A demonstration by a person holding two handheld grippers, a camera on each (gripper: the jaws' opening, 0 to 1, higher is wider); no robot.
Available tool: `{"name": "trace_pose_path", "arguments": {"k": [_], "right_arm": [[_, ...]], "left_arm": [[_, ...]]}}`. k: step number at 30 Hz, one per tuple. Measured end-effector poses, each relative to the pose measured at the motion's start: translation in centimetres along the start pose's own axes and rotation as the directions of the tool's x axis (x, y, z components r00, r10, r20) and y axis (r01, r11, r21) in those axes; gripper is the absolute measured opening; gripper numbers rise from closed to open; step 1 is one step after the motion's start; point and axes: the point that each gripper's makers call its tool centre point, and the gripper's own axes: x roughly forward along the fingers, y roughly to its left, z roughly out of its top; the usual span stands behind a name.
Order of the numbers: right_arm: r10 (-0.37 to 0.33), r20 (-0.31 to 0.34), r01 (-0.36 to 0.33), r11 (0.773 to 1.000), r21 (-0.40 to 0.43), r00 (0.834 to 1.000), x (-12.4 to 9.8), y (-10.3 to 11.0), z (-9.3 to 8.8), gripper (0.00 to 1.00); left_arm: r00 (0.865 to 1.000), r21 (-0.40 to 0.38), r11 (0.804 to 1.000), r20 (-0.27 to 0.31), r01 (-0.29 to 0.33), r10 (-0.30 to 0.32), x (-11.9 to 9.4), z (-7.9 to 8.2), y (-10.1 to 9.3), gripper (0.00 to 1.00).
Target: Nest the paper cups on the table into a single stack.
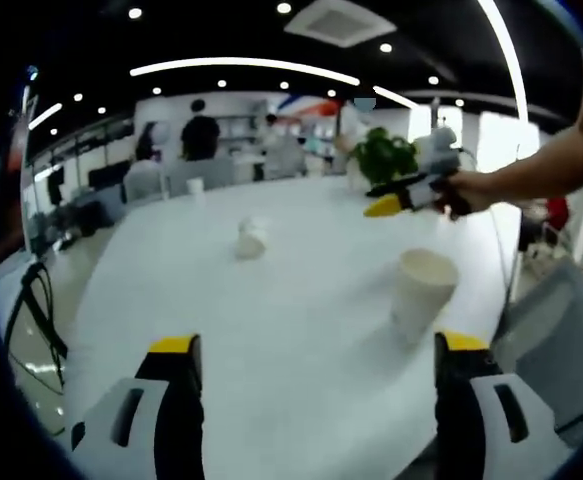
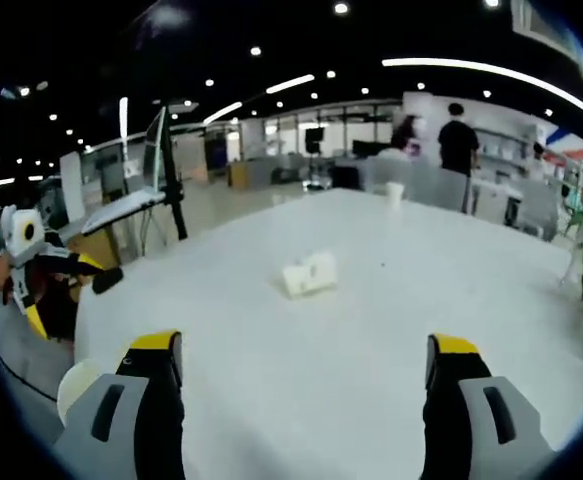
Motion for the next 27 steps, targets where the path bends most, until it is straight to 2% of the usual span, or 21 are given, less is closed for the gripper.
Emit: {"name": "trace_pose_path", "arguments": {"k": [13, 15, 21, 27], "right_arm": [[0.057, -0.001, -0.057, 0.997, -0.054, 0.998, 4.3, 0.3, 3.3, 1.0], [0.059, 0.018, -0.058, 0.997, -0.051, 0.998, 5.3, 0.0, 4.4, 1.0], [0.069, 0.018, -0.069, 0.997, -0.037, 0.997, 7.2, -0.5, 6.0, 1.0], [0.079, 0.007, -0.079, 0.995, -0.068, 0.997, 9.0, -1.1, 7.7, 1.0]], "left_arm": [[1.0, -0.003, 1.0, -0.018, -0.004, 0.004, 0.2, -0.7, 0.4, 0.94], [1.0, 0.001, 1.0, -0.007, -0.005, 0.005, 0.3, -0.5, 0.4, 0.95], [1.0, 0.034, 0.999, -0.022, 0.009, -0.009, 0.5, -0.6, -0.2, 0.95], [0.999, 0.036, 0.999, -0.028, 0.017, -0.016, 0.5, -0.8, -0.3, 0.95]]}}
